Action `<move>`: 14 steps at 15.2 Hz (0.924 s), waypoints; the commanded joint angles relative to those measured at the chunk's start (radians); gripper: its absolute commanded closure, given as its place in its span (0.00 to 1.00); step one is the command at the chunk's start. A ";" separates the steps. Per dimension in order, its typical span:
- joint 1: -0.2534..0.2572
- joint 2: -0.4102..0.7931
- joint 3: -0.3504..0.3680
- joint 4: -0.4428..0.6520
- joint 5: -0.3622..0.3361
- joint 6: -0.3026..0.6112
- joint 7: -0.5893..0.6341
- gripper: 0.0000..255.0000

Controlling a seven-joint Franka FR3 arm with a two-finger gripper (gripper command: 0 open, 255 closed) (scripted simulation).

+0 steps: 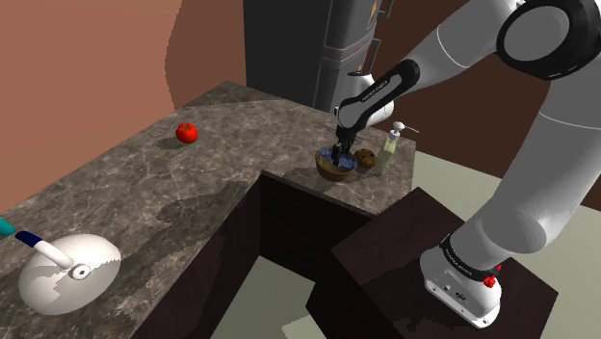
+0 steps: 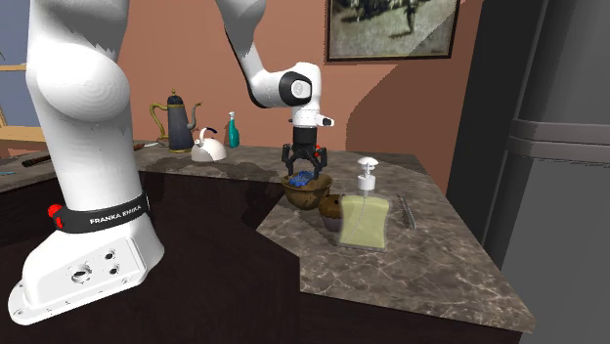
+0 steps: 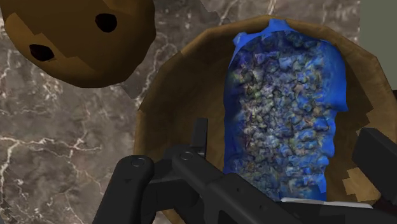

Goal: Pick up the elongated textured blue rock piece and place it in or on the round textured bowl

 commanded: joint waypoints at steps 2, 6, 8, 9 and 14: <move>0.000 0.000 0.000 0.000 0.000 0.000 0.000 0.00; 0.003 -0.098 0.000 0.024 -0.001 -0.122 0.001 0.00; 0.003 -0.098 0.000 0.023 -0.001 -0.122 0.001 0.00; 0.003 -0.098 0.000 0.024 -0.001 -0.122 0.001 0.00; 0.003 -0.098 0.000 0.024 -0.001 -0.122 0.001 0.00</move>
